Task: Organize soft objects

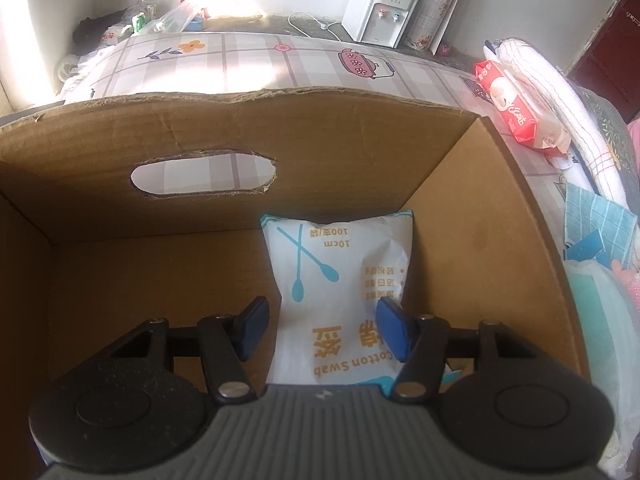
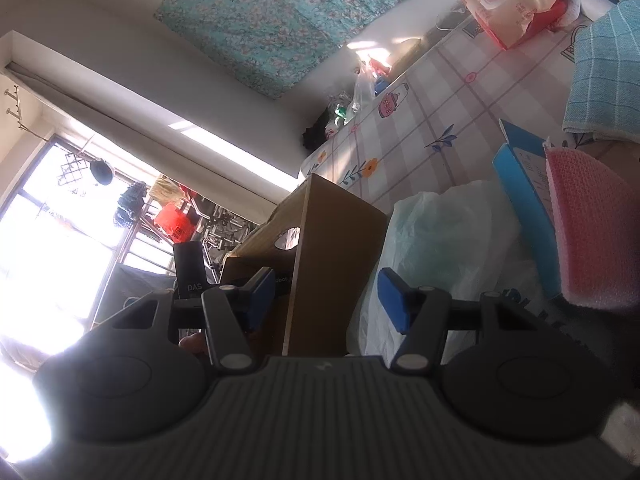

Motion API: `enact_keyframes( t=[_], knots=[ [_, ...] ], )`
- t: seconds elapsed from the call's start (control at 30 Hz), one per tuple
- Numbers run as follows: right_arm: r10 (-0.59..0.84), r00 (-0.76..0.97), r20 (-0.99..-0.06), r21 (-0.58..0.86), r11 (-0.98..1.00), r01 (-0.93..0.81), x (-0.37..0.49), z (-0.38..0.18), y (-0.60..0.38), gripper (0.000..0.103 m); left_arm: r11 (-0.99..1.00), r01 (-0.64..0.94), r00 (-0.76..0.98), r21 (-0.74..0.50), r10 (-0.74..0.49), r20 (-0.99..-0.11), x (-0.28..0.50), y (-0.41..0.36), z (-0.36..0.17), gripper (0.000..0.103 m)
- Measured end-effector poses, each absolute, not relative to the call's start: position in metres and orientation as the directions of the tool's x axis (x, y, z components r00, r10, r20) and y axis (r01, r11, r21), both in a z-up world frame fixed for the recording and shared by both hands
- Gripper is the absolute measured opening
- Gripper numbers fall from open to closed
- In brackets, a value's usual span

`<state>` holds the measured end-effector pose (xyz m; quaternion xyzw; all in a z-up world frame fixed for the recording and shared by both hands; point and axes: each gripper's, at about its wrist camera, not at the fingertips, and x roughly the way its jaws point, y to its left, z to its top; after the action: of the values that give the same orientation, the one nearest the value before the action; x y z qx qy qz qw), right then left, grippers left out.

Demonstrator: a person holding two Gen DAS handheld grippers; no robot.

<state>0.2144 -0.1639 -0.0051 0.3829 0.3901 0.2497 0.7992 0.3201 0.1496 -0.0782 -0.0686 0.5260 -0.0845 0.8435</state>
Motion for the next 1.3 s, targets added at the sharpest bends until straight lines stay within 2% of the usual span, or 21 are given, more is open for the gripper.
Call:
enact_keyframes(
  t=[0.2, 0.4, 0.6, 0.83, 0.93, 1.07, 1.17, 1.23, 1.3],
  knots=[
    [0.670, 0.607, -0.426, 0.799, 0.594, -0.096, 0.194, -0.001, -0.178, 0.057, 0.982, -0.002, 0.494, -0.189, -0.163, -0.854, 0.306, 0.159, -0.047, 0.068],
    [0.634, 0.641, -0.432, 0.792, 0.606, -0.066, 0.170, -0.007, -0.206, 0.058, 0.985, -0.020, 0.633, -0.169, -0.119, -0.765, 0.269, 0.161, 0.016, 0.071],
    [0.552, 0.709, -0.440, 0.754, 0.656, -0.042, 0.154, 0.004, -0.250, 0.058, 0.978, 0.101, 0.704, -0.182, -0.199, -0.681, 0.244, 0.120, 0.069, 0.076],
    [0.467, 0.771, -0.433, 0.743, 0.669, 0.013, 0.141, 0.008, -0.300, 0.057, 0.918, 0.302, 0.586, -0.257, -0.391, -0.710, 0.245, 0.028, 0.067, 0.077],
    [0.469, 0.771, -0.431, 0.762, 0.647, 0.033, 0.139, -0.002, -0.312, 0.057, 0.883, 0.380, 0.521, -0.276, -0.451, -0.725, 0.243, -0.015, 0.052, 0.074],
    [0.467, 0.764, -0.444, 0.739, 0.674, 0.018, 0.139, -0.011, -0.305, 0.052, 0.845, 0.444, 0.410, -0.299, -0.488, -0.771, 0.246, -0.067, 0.026, 0.063],
    [0.473, 0.750, -0.462, 0.699, 0.715, -0.020, 0.137, -0.014, -0.287, 0.049, 0.847, 0.448, 0.366, -0.287, -0.467, -0.805, 0.255, -0.095, 0.010, 0.053],
    [0.473, 0.740, -0.478, 0.682, 0.731, -0.026, 0.140, -0.019, -0.278, 0.048, 0.844, 0.456, 0.339, -0.283, -0.458, -0.821, 0.262, -0.108, 0.001, 0.051],
    [0.482, 0.730, -0.484, 0.687, 0.726, -0.024, 0.142, -0.025, -0.275, 0.048, 0.849, 0.459, 0.316, -0.264, -0.433, -0.844, 0.271, -0.122, -0.007, 0.045]
  ],
)
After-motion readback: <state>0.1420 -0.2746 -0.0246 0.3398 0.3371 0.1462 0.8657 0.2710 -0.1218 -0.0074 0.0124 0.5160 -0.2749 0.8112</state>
